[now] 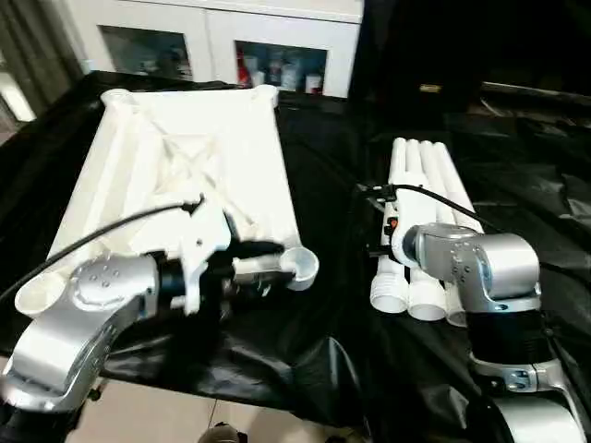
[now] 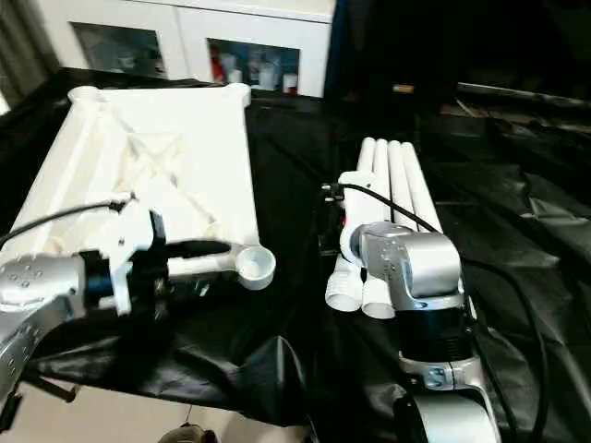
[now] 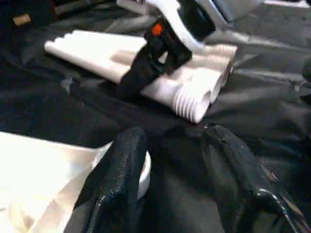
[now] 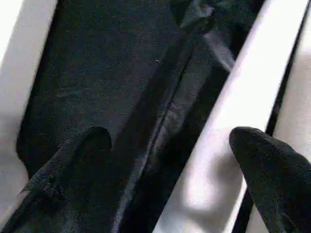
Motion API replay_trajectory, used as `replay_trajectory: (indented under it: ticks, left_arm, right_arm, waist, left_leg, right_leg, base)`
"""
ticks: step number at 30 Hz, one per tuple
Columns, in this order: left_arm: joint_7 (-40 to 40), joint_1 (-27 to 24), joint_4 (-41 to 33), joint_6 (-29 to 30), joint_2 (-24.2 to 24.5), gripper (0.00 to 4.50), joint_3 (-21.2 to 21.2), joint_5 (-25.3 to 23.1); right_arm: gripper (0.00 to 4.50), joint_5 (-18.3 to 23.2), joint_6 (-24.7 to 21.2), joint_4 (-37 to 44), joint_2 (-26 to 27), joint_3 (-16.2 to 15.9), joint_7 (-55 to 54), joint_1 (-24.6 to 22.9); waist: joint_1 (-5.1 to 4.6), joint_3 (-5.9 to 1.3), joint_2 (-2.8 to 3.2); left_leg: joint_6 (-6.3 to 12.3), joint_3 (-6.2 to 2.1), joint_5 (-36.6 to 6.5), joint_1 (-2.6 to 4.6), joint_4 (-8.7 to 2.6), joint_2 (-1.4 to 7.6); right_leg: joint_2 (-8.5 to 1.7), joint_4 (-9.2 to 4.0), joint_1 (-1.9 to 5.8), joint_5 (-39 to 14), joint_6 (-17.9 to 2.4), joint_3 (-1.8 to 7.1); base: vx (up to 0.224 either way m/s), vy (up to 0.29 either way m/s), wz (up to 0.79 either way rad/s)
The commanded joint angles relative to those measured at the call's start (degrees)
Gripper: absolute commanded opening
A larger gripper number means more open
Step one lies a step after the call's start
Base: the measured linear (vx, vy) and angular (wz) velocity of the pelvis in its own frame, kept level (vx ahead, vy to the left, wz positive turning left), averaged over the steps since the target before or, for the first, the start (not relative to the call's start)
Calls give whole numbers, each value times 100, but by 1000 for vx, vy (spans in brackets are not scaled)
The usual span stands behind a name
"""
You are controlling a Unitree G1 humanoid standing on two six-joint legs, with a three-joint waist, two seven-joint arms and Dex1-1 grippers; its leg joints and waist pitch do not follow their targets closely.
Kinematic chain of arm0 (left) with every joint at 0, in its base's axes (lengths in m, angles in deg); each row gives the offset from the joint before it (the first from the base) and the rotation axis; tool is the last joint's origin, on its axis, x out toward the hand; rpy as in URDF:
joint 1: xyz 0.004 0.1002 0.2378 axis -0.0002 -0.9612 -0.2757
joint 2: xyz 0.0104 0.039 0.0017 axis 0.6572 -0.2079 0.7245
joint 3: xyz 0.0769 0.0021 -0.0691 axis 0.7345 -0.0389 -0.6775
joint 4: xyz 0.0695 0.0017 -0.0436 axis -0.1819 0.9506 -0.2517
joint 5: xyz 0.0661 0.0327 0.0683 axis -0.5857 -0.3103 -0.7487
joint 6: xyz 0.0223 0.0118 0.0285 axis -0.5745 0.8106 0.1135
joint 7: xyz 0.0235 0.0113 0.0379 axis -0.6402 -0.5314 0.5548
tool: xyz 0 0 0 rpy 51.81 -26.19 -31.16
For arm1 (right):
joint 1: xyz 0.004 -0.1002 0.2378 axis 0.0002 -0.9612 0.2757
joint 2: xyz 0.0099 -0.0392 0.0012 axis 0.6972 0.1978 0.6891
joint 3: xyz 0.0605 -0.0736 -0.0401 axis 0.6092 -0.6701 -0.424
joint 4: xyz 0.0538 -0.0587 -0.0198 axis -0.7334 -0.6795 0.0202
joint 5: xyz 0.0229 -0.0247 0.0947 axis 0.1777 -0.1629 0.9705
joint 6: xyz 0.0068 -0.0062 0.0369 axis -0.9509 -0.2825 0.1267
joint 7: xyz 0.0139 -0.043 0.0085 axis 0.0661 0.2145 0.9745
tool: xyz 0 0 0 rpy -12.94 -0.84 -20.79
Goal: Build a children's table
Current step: Pick table leg
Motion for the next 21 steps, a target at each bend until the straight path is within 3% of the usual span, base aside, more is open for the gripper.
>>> replay_trajectory:
  ticks: [1,8,19,20,21]
  left_arm:
    - [2,-3,-65,-25,-8,221,62,-39]
    - [33,58,11,-131,-20,221,34,-50]
    - [-84,40,16,-193,98,221,19,-36]
    - [-108,43,33,-213,109,221,55,-45]
    - [-120,54,46,-218,110,221,72,-44]
  right_arm:
    - [438,-67,-63,-90,-24,76,-56,94]
    - [438,-146,-226,58,-204,51,-72,314]
    - [438,-221,-440,122,-351,220,-102,227]
    - [438,-206,-486,124,-338,241,-91,189]
    - [438,-185,-501,122,-335,234,-71,156]
  waist:
    - [-19,-340,32]
    - [-11,-341,29]
    - [-31,-299,17]
    - [-31,-312,53]
    - [-33,-309,45]
  left_leg:
    - [-351,-91,-592,54,-446,259]
    - [-346,-92,-377,39,-430,249]
    - [-335,-90,-454,46,-440,251]
    - [-359,-91,-484,50,-434,251]
    - [-360,-90,-489,52,-436,253]
  right_leg:
    - [-451,-456,325,-574,-722,395]
    - [-438,-414,335,-250,-705,397]
    - [-433,-431,324,-369,-712,400]
    - [-438,-434,328,-385,-725,399]
    - [-434,-436,325,-386,-729,399]
  base:
    - [0,0,0]
    - [0,0,0]
    - [0,0,0]
    - [0,0,0]
    - [0,0,0]
